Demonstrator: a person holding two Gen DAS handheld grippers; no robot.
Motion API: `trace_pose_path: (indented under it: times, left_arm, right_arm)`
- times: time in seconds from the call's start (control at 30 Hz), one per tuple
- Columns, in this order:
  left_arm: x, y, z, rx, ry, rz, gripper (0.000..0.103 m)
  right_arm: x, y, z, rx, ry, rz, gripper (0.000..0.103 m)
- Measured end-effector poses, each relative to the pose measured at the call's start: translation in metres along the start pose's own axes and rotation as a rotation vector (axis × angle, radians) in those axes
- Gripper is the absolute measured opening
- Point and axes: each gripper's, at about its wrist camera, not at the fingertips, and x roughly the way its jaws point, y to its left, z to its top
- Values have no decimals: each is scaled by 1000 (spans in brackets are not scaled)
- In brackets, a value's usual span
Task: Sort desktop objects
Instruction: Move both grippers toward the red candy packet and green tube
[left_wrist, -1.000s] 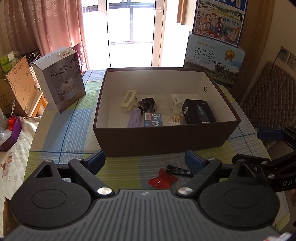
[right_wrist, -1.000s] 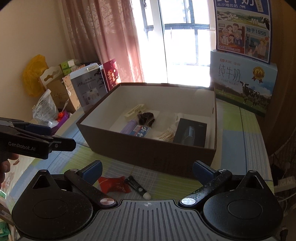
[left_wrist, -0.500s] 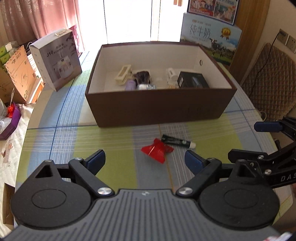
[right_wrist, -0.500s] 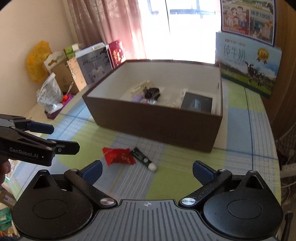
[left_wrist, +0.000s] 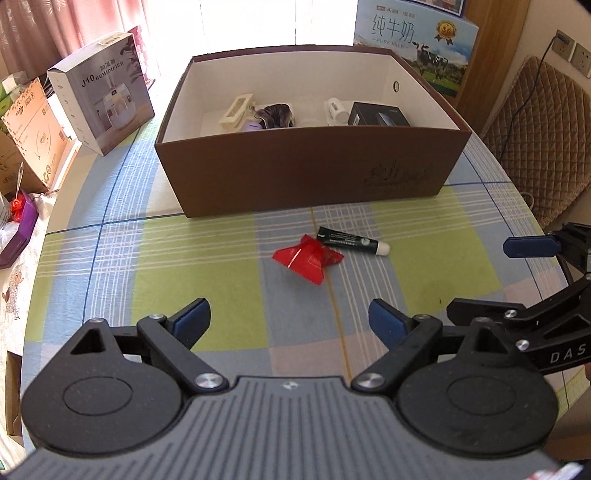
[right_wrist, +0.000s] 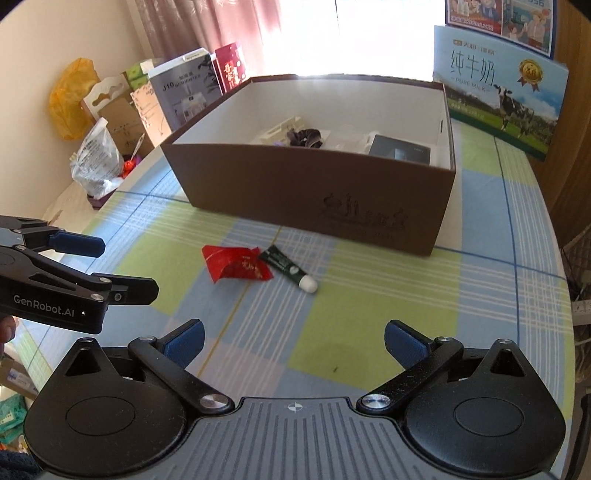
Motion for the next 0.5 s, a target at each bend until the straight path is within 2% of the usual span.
trace_pose_path:
  times: [0.5]
  left_arm:
    - [12,-4,-2,22,27,-13,90]
  right_arm:
    - [15,-2,-4,4,44,-7,101]
